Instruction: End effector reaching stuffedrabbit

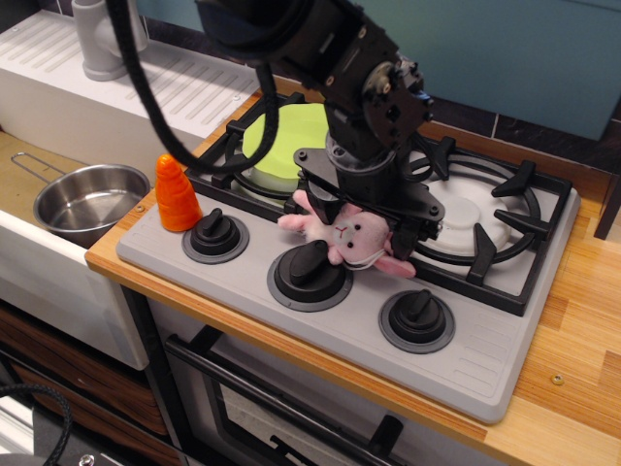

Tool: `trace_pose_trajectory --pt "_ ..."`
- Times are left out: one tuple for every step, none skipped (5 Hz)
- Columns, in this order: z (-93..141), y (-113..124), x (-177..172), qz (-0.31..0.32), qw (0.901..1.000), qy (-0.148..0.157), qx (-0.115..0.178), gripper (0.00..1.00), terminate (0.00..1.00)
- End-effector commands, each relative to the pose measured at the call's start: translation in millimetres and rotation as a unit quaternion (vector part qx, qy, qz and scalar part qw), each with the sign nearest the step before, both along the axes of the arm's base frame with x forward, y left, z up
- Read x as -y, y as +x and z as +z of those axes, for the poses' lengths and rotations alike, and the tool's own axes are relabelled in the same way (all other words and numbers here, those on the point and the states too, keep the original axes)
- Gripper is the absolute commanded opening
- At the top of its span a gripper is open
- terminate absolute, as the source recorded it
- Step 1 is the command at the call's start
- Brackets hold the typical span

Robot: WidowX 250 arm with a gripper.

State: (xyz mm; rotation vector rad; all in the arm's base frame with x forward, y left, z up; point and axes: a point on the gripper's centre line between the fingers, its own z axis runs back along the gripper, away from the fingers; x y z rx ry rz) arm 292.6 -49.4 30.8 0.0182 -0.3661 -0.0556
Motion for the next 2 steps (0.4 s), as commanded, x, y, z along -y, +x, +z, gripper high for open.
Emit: trace_pose_trajectory --pt "-10.4 -4.4 2.4 0.005 0.9999 -0.001 -0.017 1.00 0.00" --pt "-10.4 -4.4 2.4 0.005 0.9999 -0.001 -0.017 1.00 1.00"
